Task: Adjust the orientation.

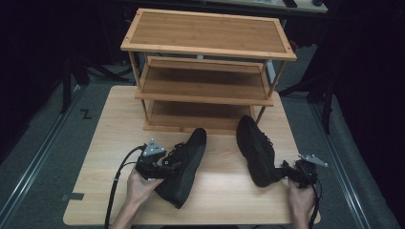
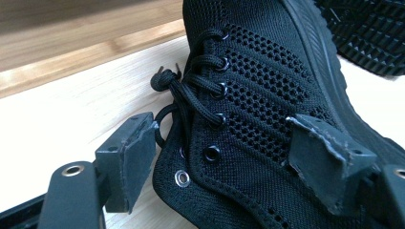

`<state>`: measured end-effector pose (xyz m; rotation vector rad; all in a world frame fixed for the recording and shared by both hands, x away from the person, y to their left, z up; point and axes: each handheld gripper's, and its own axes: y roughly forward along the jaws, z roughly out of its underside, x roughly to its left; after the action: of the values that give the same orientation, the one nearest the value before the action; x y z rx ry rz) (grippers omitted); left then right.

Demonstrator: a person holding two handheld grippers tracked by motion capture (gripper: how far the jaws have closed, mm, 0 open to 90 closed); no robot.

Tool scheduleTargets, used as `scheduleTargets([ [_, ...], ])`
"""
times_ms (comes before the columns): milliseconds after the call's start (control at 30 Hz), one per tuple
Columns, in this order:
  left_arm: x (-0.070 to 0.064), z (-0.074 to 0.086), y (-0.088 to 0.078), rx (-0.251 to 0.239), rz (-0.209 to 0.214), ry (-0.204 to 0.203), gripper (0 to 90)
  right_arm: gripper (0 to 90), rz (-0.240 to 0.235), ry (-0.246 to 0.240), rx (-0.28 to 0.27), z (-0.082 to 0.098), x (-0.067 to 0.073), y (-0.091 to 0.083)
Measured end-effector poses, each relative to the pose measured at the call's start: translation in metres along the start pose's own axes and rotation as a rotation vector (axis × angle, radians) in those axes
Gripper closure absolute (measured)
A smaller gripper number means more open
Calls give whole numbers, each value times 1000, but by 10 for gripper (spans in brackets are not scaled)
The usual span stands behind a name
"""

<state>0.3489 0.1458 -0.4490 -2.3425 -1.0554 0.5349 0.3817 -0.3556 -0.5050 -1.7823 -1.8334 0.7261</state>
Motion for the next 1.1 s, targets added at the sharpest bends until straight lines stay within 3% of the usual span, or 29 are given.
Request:
scheduleTargets([
  [333, -10, -9, 2, -3, 27, 31, 279, 453, 0, 0, 0, 0, 0, 0],
  [500, -13, -13, 2, 7, 77, 35, 305, 453, 0, -2, 0, 0, 0, 0],
  [1100, -21, -18, 5, 27, 125, 60, 351, 453, 0, -3, -1, 0, 0, 0],
])
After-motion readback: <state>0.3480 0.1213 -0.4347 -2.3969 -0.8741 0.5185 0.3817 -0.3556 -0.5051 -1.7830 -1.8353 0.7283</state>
